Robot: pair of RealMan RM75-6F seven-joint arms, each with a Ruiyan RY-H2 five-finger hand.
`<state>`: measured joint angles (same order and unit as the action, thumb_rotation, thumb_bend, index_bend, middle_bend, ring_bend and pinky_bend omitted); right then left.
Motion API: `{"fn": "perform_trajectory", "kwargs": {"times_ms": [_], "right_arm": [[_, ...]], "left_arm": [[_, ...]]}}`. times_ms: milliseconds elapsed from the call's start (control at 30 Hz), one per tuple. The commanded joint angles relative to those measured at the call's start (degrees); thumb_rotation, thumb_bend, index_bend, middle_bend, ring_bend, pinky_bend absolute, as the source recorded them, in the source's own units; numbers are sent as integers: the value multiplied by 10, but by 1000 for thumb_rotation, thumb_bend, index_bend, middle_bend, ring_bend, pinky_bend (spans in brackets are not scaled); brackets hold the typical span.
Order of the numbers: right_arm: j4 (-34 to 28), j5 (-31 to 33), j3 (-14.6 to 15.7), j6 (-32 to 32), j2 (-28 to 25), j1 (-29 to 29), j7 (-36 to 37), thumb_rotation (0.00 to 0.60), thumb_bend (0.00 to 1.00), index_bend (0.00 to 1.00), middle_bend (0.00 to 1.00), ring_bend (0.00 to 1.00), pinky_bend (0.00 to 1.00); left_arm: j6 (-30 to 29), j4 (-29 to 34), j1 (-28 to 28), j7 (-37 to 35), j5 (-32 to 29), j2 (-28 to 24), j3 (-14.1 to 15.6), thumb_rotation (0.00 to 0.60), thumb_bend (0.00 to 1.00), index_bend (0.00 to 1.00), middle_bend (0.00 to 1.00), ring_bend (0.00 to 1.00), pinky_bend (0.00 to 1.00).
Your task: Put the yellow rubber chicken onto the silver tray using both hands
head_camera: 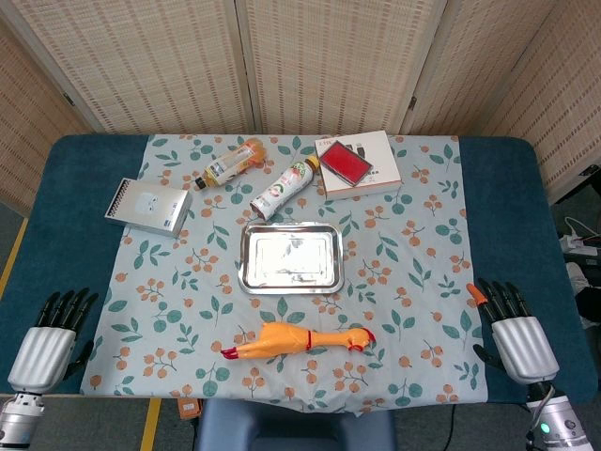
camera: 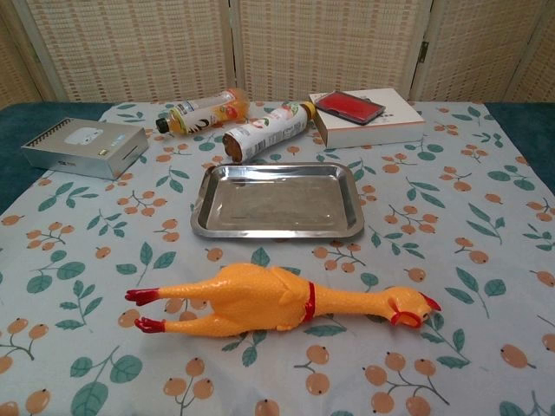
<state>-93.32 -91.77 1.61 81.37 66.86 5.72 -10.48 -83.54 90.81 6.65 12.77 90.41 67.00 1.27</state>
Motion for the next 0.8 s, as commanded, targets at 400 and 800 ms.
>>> {"fn": "perform_trajectory", "kwargs": {"times_ms": [400, 800], "right_arm": [[-12, -13, 2, -67, 5, 45, 87, 600, 156, 0, 0, 0, 0], [-45, 20, -26, -288, 80, 194, 84, 600, 156, 211, 0, 0, 0]], "left_arm": [[24, 6, 8, 4, -1, 1, 5, 600, 430, 0, 0, 0, 13], [32, 11, 10, 13, -16, 3, 1, 600, 431, 0, 0, 0, 14]]}}
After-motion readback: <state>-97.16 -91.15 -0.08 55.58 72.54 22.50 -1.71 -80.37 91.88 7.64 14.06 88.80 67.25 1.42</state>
